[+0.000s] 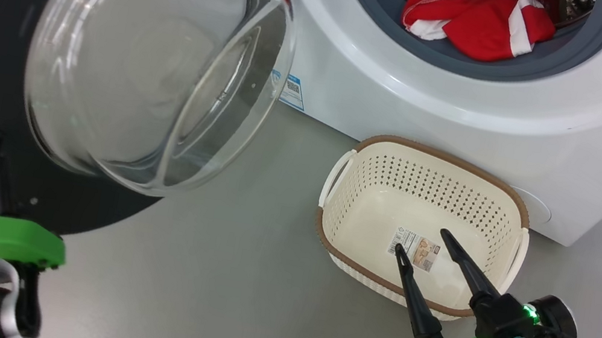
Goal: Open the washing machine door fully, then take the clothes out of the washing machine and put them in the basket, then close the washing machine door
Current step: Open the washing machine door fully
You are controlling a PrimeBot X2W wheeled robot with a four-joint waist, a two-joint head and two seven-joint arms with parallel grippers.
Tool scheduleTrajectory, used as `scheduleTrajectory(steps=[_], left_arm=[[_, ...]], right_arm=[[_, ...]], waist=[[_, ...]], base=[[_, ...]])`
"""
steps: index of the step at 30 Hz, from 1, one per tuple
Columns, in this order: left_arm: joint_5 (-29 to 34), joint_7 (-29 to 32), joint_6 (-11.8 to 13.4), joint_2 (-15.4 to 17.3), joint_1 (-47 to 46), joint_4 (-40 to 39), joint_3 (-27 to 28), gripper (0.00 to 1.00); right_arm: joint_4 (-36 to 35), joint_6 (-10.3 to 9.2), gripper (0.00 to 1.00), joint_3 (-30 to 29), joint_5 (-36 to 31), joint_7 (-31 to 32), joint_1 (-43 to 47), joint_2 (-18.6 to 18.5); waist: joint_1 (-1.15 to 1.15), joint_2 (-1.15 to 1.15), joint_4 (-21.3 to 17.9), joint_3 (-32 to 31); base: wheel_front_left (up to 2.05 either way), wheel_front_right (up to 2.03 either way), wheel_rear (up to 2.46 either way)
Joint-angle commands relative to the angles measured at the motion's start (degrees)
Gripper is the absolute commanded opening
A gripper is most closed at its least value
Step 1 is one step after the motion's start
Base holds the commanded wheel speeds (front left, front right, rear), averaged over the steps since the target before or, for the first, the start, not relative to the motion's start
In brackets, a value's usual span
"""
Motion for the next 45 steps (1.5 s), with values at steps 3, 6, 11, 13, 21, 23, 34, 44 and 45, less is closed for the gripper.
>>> scheduleTrajectory(steps=[3,6,11,13,21,23,34,44,45], left_arm=[[-0.9,-0.7,-0.6,2.8,-3.0,1.2,6.0,0.00],[-0.2,-0.7,-1.4,2.0,-3.9,1.9,8.2,0.00],[1.5,-0.7,-2.8,0.8,-5.4,4.1,11.1,0.00],[2.2,-0.7,-3.4,0.4,-6.3,5.1,12.0,0.00],[4.0,-0.7,-6.1,-0.6,-10.1,9.8,16.9,0.00],[4.2,-0.7,-6.5,-0.6,-10.6,10.5,17.6,0.00],[9.0,-0.8,-9.1,-1.8,-13.6,15.1,22.9,0.00],[12.4,-0.8,-11.0,-4.2,-13.1,15.1,25.6,0.12],[12.8,-0.8,-11.0,-4.4,-12.9,14.6,25.7,0.44]], right_arm=[[-1.6,0.02,1.00,1.3,-0.7,0.3,-1.7,0.0],[-1.8,0.02,1.00,1.2,-0.8,0.7,-1.6,-0.2],[-2.5,0.02,1.00,1.5,-1.0,1.4,-1.5,-0.5],[-2.8,0.02,1.00,1.6,-1.0,1.7,-1.5,-0.8],[-3.9,0.02,1.00,2.0,-0.9,2.7,-1.3,-1.5],[-3.9,0.02,1.00,2.1,-0.8,2.8,-1.3,-1.5],[-4.5,0.02,1.00,3.4,0.0,3.8,-1.3,-1.9],[-3.3,0.02,1.00,3.6,1.0,3.2,-1.1,-1.3],[-3.1,0.02,1.00,3.6,1.1,3.1,-1.1,-1.2]], waist=[[0.00,0.00,-0.1,0.6],[0.00,0.00,0.0,1.1],[0.00,0.00,0.1,1.7],[0.00,0.00,0.2,1.8],[0.00,0.00,0.3,2.5],[0.00,0.00,0.3,2.6],[0.00,0.00,-0.8,2.9],[0.00,0.00,-1.4,1.1],[0.00,0.00,-1.5,0.8]], base=[[0.00,0.00,0.00],[0.00,0.00,0.00],[0.00,0.00,0.00],[0.00,0.00,0.00],[0.00,0.00,0.00],[0.00,0.00,0.00],[0.00,0.00,0.00],[0.00,0.00,0.00],[0.00,0.00,0.00]])
